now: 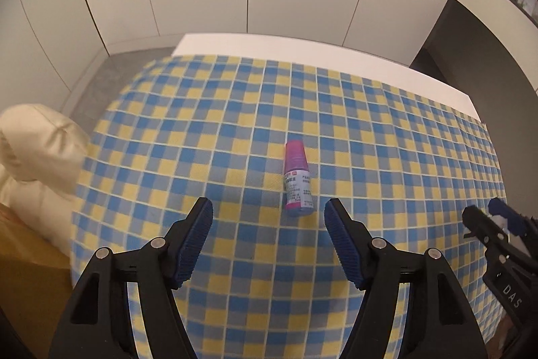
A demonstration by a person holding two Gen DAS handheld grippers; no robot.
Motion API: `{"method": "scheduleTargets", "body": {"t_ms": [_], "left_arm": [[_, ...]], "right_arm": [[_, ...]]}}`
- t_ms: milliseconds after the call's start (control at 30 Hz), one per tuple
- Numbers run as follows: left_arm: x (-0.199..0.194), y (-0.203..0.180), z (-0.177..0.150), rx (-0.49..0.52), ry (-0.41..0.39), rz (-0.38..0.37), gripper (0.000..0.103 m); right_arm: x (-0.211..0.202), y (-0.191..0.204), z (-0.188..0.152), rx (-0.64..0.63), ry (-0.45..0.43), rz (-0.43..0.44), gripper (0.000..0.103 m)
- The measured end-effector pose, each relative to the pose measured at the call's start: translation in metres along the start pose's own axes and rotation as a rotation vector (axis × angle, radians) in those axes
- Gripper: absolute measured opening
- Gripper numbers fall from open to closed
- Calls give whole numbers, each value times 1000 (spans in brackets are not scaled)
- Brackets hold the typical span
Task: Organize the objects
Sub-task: 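Lift the pink tube with the left tool while the right tool holds the white bottle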
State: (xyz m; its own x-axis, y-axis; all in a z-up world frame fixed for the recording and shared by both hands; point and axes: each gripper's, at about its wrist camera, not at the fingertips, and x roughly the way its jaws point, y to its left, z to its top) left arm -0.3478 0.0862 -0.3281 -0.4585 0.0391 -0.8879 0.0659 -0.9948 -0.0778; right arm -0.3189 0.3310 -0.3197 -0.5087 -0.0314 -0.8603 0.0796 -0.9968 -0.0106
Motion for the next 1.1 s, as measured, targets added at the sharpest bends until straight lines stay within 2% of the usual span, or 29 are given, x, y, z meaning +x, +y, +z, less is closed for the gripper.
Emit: {"method": "scheduleTargets", "body": {"t_ms": [133,200,233,267,367,433,667,900,1100], "left_arm": [[15,-4,1,1,-7,-3,69],[17,-9,2,10,-31,10,65],[18,-14,2,21,-40,31,37],[20,-18,2,35,-29,39,17],[19,-32,-2,79,-25,44,18],[18,-41,-6,105,-19,80,18],[6,-51,-12,82,5,75,18],[-35,-59,5,85,-45,94,18],[-91,-40,31,69,-109,95,18]], "right_arm": [[12,1,-2,-7,18,0,59],[14,-1,-2,-5,20,1,59],[14,-2,-2,-4,20,1,59],[14,-2,-2,-5,19,1,59],[12,-3,-1,-6,13,-2,59],[9,-2,1,-9,7,-6,59],[-6,1,8,-8,-4,-5,59],[-46,6,26,3,-44,-15,59],[-97,9,44,-2,-81,-32,59]]}}
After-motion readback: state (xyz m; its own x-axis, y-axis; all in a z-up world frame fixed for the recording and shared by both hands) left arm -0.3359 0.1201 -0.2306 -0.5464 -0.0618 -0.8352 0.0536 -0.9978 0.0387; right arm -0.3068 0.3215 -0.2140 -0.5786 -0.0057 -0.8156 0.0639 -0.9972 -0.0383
